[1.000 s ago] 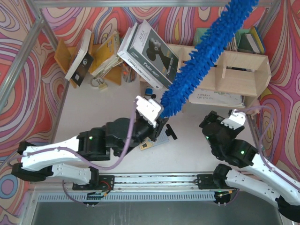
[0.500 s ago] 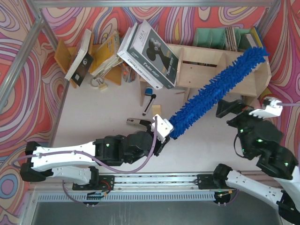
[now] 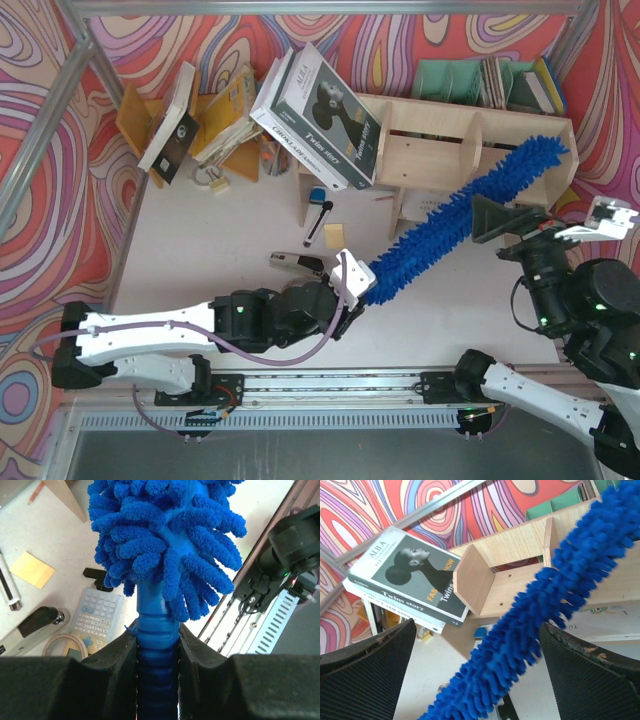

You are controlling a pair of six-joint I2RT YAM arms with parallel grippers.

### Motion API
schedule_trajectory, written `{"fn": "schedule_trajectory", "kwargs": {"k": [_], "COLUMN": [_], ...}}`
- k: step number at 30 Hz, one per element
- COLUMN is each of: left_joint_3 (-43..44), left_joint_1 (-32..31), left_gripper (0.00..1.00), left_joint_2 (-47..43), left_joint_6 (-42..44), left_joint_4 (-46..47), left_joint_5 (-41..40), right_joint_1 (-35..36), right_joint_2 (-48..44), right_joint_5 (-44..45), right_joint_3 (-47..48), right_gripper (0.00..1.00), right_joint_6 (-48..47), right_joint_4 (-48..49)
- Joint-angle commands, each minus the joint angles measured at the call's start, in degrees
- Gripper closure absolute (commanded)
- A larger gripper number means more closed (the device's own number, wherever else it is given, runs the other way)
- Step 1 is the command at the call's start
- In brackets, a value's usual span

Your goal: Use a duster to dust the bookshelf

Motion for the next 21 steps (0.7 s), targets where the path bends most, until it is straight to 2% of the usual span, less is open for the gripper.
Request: {"fn": "schedule_trajectory", "kwargs": {"k": [1, 8, 16, 21], "left_joint_3": [-1.83, -5.63, -8.96, -9.53], "left_joint_1": [0.15, 0.14, 0.67, 2.23], "left_gripper": [1.0, 1.0, 1.0, 1.0], "left_joint_2": [1.96, 4.09, 5.18, 6.52], "left_joint_6": [0.17, -0.54, -2.58, -3.63], "left_joint_4": [1.37, 0.94, 0.07, -0.88], "left_joint_5": [2.1, 1.43, 0.0, 2.77], "right_joint_1": [-0.03, -0.01, -0.02, -0.01], "right_joint_2": [1.53, 0.17, -1.3, -1.98], "right_joint_5": [3.2, 11.81, 21.13, 25.71], "right_joint_3": [-4.45, -12.98, -21.09, -26.0], "right_gripper": [0.01, 0.01, 0.01, 0.01], "right_joint_6": [-0.05, 1.37, -2.89, -4.77], "right_joint_4": [3.82, 7.97, 12.16, 15.48]}}
